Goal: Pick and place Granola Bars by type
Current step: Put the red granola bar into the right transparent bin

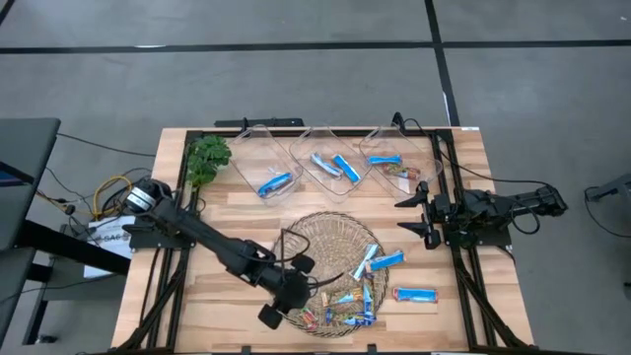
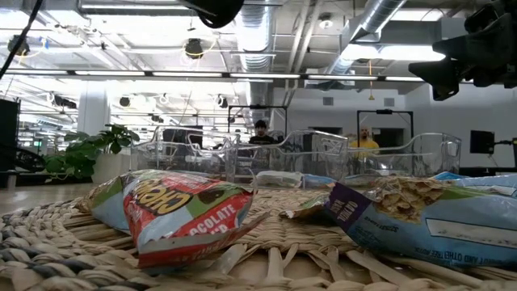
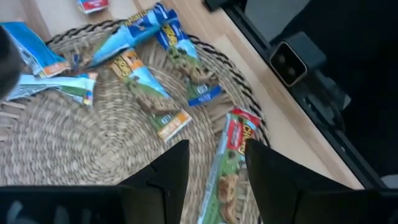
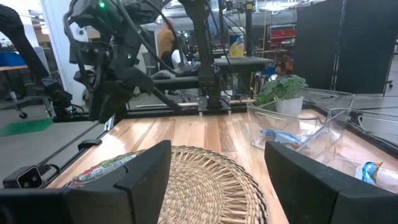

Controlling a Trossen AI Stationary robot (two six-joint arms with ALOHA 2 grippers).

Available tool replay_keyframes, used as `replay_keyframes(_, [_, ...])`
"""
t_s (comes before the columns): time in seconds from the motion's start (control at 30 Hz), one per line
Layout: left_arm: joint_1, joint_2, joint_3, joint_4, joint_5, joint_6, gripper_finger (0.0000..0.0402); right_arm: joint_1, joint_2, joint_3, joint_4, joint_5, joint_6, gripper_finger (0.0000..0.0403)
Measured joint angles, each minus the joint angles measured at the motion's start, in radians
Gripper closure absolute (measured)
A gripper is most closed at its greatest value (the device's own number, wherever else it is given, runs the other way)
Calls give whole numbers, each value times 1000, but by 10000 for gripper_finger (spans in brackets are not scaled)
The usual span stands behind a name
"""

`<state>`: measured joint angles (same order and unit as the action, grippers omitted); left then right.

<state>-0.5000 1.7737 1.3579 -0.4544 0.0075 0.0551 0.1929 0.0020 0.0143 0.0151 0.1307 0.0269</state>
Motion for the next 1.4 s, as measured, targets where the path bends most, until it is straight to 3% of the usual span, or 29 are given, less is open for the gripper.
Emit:
replay_keyframes(0.23, [-24,36,-2,-74,-46,-1,251,0,0,0,0,0,0,147])
replay_keyframes(0.67, [-51,162,-4,-55,-16,51,251,0,0,0,4,1,0,147])
replay_keyframes(0.8, [-57,177,-18,-31,-48,73,250,0,0,-1,10,2,0,147])
replay_keyframes(0.9, [-62,189,-21,-46,-97,76,245,0,5,-2,15,3,0,147])
replay_keyframes(1.2, [-62,227,-23,-15,-95,89,212,0,17,-2,14,2,0,147])
replay_keyframes(1.4, [-62,235,-23,-13,-106,90,210,0,25,-2,20,1,0,147])
